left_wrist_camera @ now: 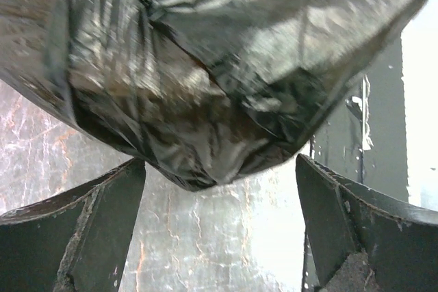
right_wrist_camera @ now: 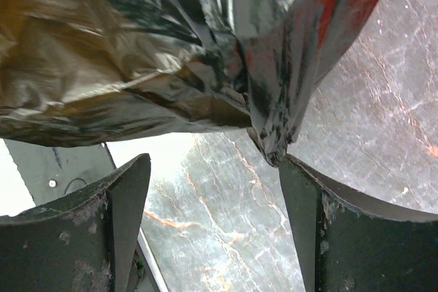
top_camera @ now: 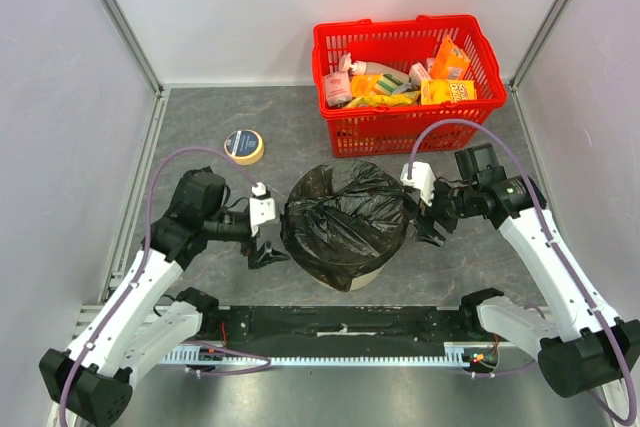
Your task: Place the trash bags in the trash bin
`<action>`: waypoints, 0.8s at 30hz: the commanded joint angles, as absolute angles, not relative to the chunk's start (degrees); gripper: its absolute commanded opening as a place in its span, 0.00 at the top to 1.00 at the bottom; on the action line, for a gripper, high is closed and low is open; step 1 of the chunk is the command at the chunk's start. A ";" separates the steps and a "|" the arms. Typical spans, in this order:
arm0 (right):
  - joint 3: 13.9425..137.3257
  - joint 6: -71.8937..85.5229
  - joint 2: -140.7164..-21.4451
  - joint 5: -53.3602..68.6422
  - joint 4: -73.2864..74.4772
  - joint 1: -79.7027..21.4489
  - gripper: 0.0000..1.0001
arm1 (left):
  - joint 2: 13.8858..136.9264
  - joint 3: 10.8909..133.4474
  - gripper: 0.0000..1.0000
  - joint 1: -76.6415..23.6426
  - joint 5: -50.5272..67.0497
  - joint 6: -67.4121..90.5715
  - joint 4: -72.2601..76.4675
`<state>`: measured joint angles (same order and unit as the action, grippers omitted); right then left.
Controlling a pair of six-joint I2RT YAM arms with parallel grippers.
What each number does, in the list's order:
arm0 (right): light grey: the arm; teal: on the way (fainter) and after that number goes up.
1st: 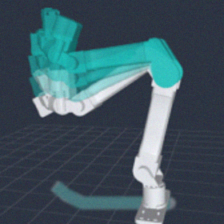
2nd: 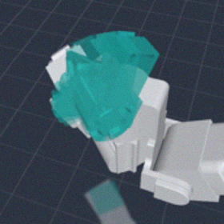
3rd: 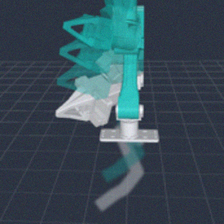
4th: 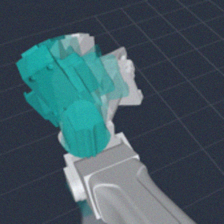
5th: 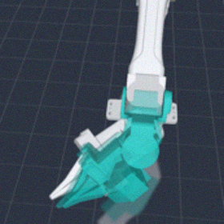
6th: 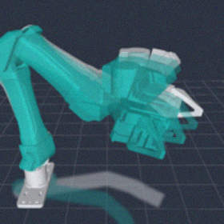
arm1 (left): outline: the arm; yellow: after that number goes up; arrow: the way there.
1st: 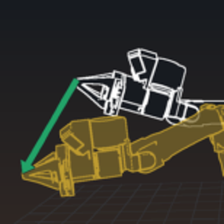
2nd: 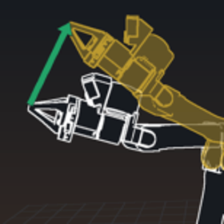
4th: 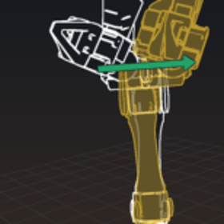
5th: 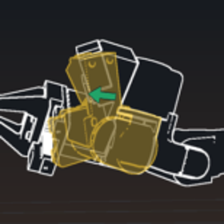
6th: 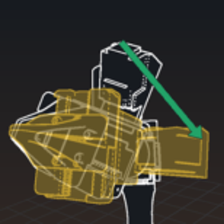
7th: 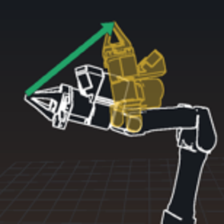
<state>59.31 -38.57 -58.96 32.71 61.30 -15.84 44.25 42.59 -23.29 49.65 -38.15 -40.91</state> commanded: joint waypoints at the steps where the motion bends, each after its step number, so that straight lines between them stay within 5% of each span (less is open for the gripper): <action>1: 61.79 -37.36 -59.24 38.58 61.62 -16.61 0.17 | 47.02 42.28 0.04 -24.17 48.79 -30.16 -28.58; 24: 53.88 -23.56 -59.33 43.86 40.61 -28.30 0.22 | 62.57 49.92 0.03 -24.26 30.07 -26.01 -8.70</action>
